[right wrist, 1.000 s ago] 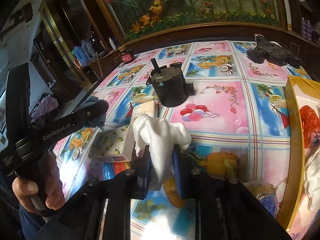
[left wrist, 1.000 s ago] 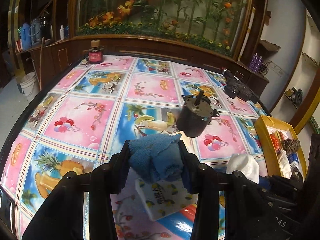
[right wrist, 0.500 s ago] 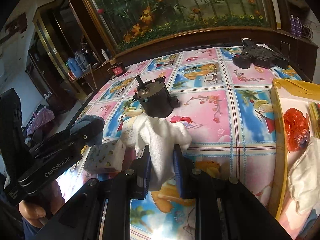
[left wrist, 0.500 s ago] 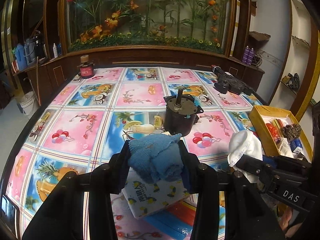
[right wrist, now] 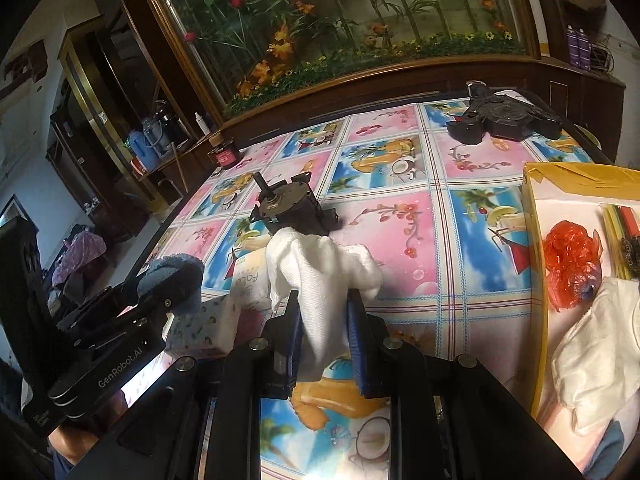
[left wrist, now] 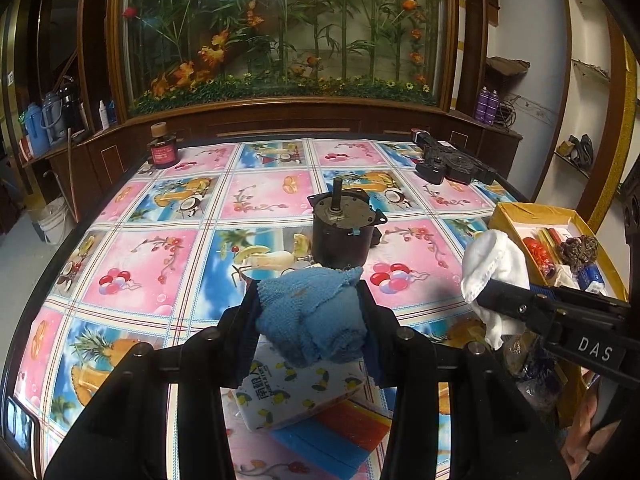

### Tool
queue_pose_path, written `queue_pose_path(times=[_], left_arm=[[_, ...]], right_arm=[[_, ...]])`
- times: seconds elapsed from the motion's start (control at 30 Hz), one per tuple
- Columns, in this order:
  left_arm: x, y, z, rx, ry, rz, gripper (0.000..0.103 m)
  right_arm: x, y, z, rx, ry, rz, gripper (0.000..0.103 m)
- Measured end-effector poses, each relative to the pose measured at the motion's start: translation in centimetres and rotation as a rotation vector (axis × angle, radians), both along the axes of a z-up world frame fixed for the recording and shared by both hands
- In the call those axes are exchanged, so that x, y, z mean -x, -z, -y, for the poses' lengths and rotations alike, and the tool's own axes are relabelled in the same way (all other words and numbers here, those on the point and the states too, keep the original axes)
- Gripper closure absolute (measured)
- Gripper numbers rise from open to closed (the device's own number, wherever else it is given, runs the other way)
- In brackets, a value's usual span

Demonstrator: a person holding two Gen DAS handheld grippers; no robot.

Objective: Organize soft objects
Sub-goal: 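Carry the blue cloth and white cloth with both tools over the white box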

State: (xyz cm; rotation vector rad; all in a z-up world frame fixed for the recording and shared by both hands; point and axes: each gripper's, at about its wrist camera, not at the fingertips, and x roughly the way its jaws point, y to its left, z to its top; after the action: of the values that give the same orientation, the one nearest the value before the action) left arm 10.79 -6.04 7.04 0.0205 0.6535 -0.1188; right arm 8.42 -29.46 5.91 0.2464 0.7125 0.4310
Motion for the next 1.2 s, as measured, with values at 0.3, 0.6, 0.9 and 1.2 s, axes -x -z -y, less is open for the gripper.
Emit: queue_pose_path(times=[0.3, 0.6, 0.9, 1.2], left_arm=[[0.6, -0.1, 1.4, 0.012, 0.039, 0.014, 0.062], [1.4, -0.3, 4.8, 0.069, 0.117, -0.003, 0.062], [3.1, -0.6, 11.8, 0.138, 0.272, -0.055, 0.062], [6.6, -1.8, 20.1, 0.133, 0.466, -0.055, 0.062]], right_arm=[[0.4, -0.7, 2.0, -0.031, 0.040, 0.025, 0.083], [0.9, -1.7, 6.3, -0.069, 0.142, 0.052, 0.083], [2.9, -3.3, 11.6, -0.078, 0.308, 0.073, 0.083], [4.5, -3.0, 18.9, -0.133, 0.521, 0.005, 0.082]])
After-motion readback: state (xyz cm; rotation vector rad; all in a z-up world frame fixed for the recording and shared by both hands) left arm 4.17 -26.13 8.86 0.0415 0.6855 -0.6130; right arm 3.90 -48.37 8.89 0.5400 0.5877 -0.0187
